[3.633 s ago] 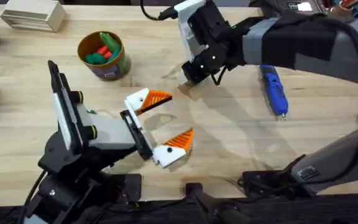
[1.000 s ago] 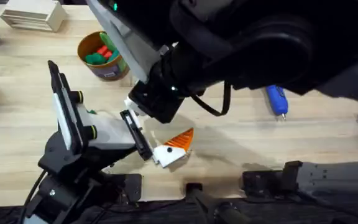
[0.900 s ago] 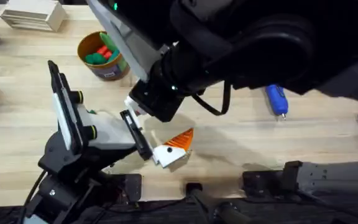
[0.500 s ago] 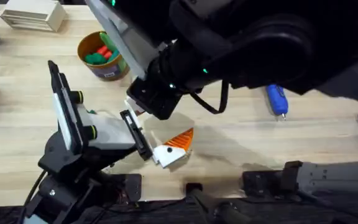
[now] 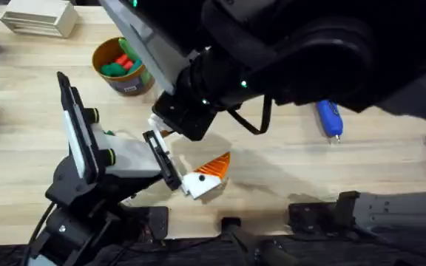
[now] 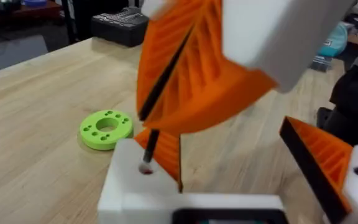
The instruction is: Pick up the gripper from the table and insert it into the empty holder that is missing its gripper. Then pick up a screw, insert it into the mounting hole, and use the screwdriver to tighten it. Finally, clean up the table by picking up the vegetable and placing it into the bucket.
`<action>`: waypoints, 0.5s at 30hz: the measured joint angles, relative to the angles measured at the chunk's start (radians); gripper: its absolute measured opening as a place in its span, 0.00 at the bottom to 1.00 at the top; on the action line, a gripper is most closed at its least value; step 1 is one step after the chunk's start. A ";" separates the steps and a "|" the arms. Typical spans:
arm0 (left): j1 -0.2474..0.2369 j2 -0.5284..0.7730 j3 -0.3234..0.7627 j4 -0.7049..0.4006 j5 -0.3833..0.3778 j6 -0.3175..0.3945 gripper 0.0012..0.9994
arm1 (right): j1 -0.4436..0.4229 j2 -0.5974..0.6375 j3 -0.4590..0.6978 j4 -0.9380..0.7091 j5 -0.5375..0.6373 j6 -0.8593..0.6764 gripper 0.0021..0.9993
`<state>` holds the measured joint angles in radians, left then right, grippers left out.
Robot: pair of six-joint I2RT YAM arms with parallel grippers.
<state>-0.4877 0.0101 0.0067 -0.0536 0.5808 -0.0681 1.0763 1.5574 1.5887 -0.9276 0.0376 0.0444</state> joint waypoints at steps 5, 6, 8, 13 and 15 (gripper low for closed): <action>0.000 0.000 0.000 0.000 0.000 0.000 0.99 | 0.000 0.007 0.000 0.000 0.000 0.000 0.01; 0.000 0.000 0.000 0.000 0.000 0.000 0.99 | 0.000 0.013 0.000 -0.001 0.000 0.000 0.01; 0.000 0.000 0.000 0.000 0.000 0.000 0.99 | 0.000 0.029 0.000 -0.005 0.000 -0.001 0.01; 0.000 0.003 0.000 -0.002 -0.001 -0.016 0.99 | 0.000 0.047 0.006 -0.008 0.011 -0.005 0.01; 0.000 0.003 0.000 -0.002 -0.001 -0.016 0.99 | 0.000 0.047 0.007 -0.008 0.011 -0.008 0.01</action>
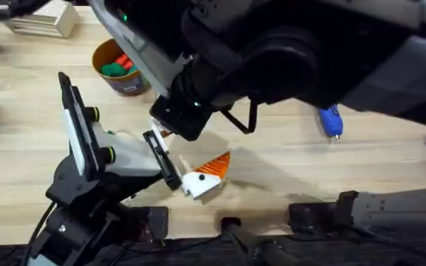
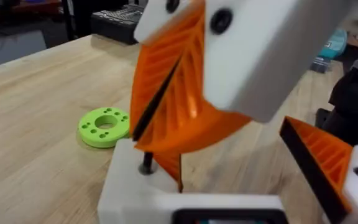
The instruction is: Pick up the gripper from the table and insert it into the empty holder that is missing its gripper. Then pick up a screw, insert it into the mounting hole, and use the screwdriver to tighten it. Finally, clean up the table by picking up the vegetable and placing it into the bucket.
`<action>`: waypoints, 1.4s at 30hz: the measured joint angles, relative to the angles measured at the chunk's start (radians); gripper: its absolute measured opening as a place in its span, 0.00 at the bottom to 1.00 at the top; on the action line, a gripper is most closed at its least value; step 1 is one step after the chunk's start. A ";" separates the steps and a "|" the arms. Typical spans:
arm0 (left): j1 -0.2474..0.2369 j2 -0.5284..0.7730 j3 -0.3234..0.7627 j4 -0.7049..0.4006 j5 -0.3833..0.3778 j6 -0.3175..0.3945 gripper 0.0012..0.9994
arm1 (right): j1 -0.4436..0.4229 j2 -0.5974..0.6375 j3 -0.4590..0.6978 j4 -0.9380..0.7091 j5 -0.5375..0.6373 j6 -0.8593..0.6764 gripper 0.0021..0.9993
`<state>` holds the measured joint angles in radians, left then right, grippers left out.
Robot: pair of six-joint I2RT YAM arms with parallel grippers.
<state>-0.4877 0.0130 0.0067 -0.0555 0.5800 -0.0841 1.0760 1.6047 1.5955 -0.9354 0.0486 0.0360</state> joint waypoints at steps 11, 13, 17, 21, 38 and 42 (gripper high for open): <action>0.000 0.000 0.000 0.001 0.000 0.003 0.99 | 0.001 0.003 0.000 -0.007 0.034 -0.011 0.00; 0.000 0.000 0.000 0.001 0.000 0.003 0.99 | 0.002 0.003 0.000 -0.007 0.037 -0.011 0.00; 0.000 -0.001 0.000 0.001 0.000 0.004 0.99 | 0.002 0.003 0.000 -0.007 0.037 -0.011 0.00; 0.000 0.000 0.000 0.001 0.000 0.004 0.99 | 0.001 0.003 0.000 -0.007 0.033 -0.011 0.00; 0.000 -0.001 0.000 0.000 0.000 -0.003 0.99 | 0.001 0.030 0.005 -0.004 0.019 -0.030 0.00; 0.000 -0.001 0.000 0.000 -0.001 -0.004 0.99 | 0.001 0.039 0.005 -0.001 0.016 -0.033 0.00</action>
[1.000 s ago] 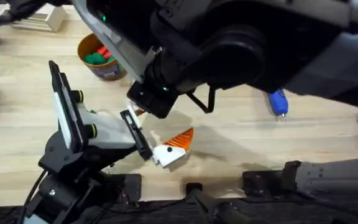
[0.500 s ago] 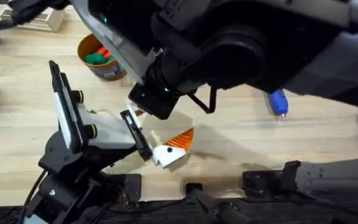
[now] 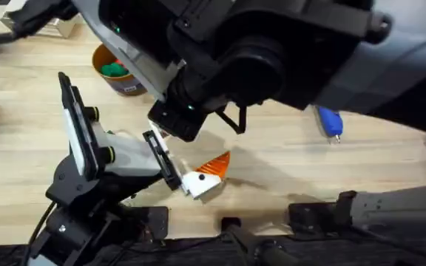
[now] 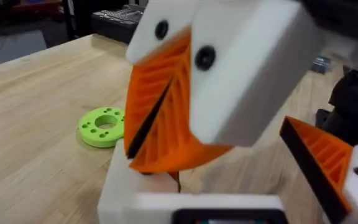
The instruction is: Pick up the gripper from the table and insert it into the empty holder that is missing its gripper. Then pick up a screw, insert it into the mounting hole, and use the screwdriver to tighten it. Finally, clean up the table by picking up the vegetable and placing it into the bucket.
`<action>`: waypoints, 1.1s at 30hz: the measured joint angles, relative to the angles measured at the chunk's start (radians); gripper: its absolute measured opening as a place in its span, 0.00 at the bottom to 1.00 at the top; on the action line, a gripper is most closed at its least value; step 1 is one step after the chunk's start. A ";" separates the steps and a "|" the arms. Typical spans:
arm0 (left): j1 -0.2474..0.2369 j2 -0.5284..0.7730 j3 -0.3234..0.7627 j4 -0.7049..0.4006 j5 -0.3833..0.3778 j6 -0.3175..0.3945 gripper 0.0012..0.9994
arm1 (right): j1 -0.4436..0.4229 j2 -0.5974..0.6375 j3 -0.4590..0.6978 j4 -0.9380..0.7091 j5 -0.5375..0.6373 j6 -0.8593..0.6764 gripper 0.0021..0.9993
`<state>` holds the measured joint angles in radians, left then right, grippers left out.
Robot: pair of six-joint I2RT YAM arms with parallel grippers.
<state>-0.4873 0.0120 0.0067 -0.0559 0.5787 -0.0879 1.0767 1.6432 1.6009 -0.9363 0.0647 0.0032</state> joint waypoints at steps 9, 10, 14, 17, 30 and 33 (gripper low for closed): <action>-0.001 0.000 0.000 0.000 0.004 0.001 0.99 | -0.017 -0.006 0.000 -0.002 0.046 -0.004 0.85; -0.001 0.000 0.000 0.002 0.005 0.004 0.99 | -0.024 -0.015 0.000 -0.007 0.046 -0.007 0.89; -0.001 0.000 0.000 0.002 0.005 0.012 0.99 | -0.046 -0.104 0.000 -0.088 0.021 0.011 0.91; -0.001 0.000 0.000 0.002 0.005 0.012 0.99 | -0.093 -0.167 0.000 -0.156 0.017 0.030 0.91; -0.001 0.000 0.000 0.002 0.001 0.014 0.91 | -0.187 -0.475 -0.329 -0.199 0.016 0.184 0.91; -0.001 0.000 0.000 0.002 0.000 0.017 0.63 | -0.187 -0.608 -0.419 -0.201 0.016 0.231 0.91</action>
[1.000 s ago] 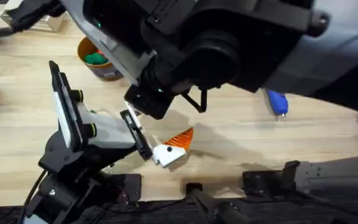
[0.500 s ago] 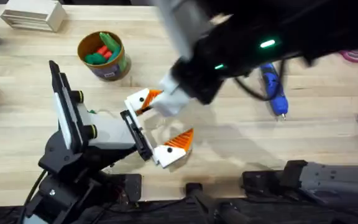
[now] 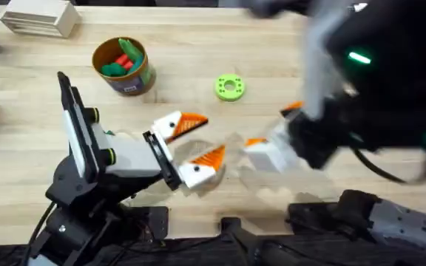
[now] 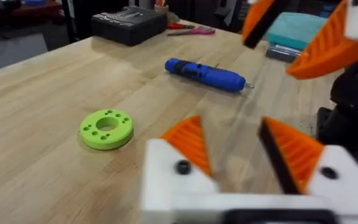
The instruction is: Pick up the gripper from the table and insert it into the empty holder that is missing its gripper. Then pick up a screw, insert it into the mounting hole, and use the screwdriver to tighten it. Finally, clean up the table by picking up the vegetable and placing it into the bucket.
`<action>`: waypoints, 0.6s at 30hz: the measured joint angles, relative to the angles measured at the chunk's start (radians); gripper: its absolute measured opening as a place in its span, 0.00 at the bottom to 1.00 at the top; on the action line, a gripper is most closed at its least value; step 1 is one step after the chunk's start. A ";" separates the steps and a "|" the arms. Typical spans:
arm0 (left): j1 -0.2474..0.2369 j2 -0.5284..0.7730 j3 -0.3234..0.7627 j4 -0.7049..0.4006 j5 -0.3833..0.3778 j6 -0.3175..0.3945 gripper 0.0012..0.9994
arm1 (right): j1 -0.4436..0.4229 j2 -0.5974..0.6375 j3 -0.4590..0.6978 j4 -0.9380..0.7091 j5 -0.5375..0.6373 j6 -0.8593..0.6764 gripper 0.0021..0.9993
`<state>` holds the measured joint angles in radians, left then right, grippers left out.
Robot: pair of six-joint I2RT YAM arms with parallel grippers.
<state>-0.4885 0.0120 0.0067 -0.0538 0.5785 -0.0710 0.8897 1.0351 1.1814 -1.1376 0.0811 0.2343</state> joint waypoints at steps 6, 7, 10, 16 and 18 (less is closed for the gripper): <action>0.000 0.000 0.000 0.000 -0.003 0.009 0.01 | 0.000 -0.232 -0.075 0.003 0.001 0.063 0.91; 0.000 0.000 0.000 0.000 -0.003 0.009 0.01 | -0.001 -0.257 -0.078 0.004 0.003 0.070 0.91; 0.000 0.000 0.000 0.000 -0.015 0.009 0.01 | -0.043 -0.308 -0.079 -0.016 0.073 0.105 0.92; 0.000 0.000 0.000 0.000 -0.026 0.009 0.01 | -0.300 -0.249 -0.105 -0.040 0.174 0.091 0.99; 0.000 0.000 0.000 0.000 -0.026 0.009 0.01 | -0.399 -0.210 -0.111 -0.031 0.175 0.069 0.99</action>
<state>-0.4885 0.0120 0.0067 -0.0536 0.5529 -0.0616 0.4906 0.8247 1.0702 -1.1686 0.2561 0.3030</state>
